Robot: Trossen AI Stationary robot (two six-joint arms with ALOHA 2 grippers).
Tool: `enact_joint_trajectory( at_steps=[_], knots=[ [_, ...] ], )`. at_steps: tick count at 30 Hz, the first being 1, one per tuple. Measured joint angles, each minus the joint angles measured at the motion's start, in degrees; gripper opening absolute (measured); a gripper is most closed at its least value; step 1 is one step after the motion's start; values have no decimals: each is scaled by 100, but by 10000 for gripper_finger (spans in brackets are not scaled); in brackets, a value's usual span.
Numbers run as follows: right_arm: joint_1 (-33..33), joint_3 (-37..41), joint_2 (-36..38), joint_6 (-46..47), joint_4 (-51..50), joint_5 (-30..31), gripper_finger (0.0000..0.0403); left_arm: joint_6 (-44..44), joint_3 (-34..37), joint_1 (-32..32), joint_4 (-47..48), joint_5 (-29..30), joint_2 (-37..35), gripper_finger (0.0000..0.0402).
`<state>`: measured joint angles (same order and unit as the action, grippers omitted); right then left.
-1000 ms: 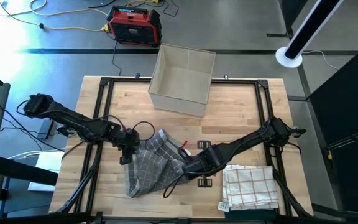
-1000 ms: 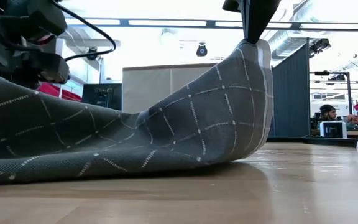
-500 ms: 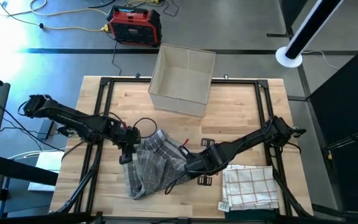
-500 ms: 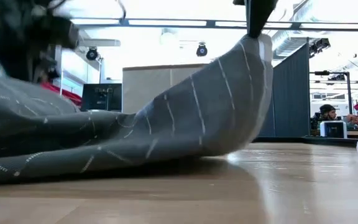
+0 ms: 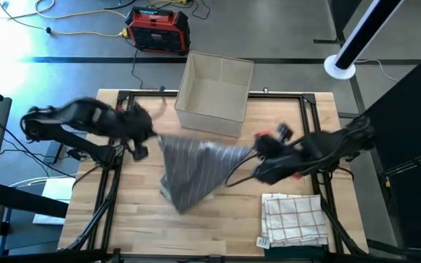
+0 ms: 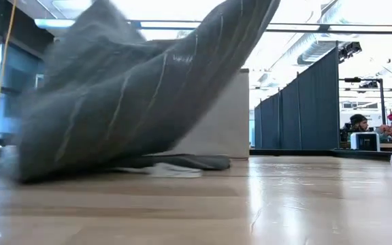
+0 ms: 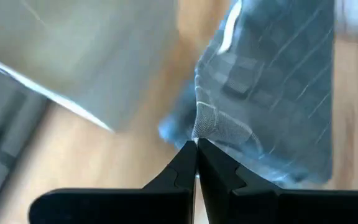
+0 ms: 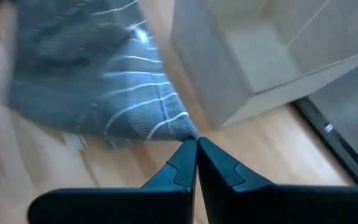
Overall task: Fold towel
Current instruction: Fold the gray patterned towel
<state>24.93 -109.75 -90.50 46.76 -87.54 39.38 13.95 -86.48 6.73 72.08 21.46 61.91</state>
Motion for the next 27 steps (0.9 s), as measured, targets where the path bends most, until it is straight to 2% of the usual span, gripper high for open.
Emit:
enact_joint_trajectory(
  at_steps=[8,10,14,17,19,21,24,27],
  knots=[
    [252,-6,841,-23,461,1420,0,-902,-1849,-371,-110,860,-12,0],
    [287,-9,883,-9,428,1451,0,-962,-2081,-452,24,863,-16,0],
    [337,-9,696,114,-51,767,0,-630,-2112,-620,910,21,-14,0],
    [497,123,527,265,-182,221,0,-19,-1746,-632,1564,-173,34,0],
    [659,450,553,237,28,-180,0,307,-1333,-617,1689,-273,37,0],
    [811,898,609,546,159,-496,0,535,-820,-615,1636,-615,1,0],
    [1126,1878,789,1356,568,-676,0,708,109,-603,1162,-1355,-5,0],
    [1426,2987,1089,2026,1604,-678,0,838,1213,-501,112,-2097,24,0]
  ],
)
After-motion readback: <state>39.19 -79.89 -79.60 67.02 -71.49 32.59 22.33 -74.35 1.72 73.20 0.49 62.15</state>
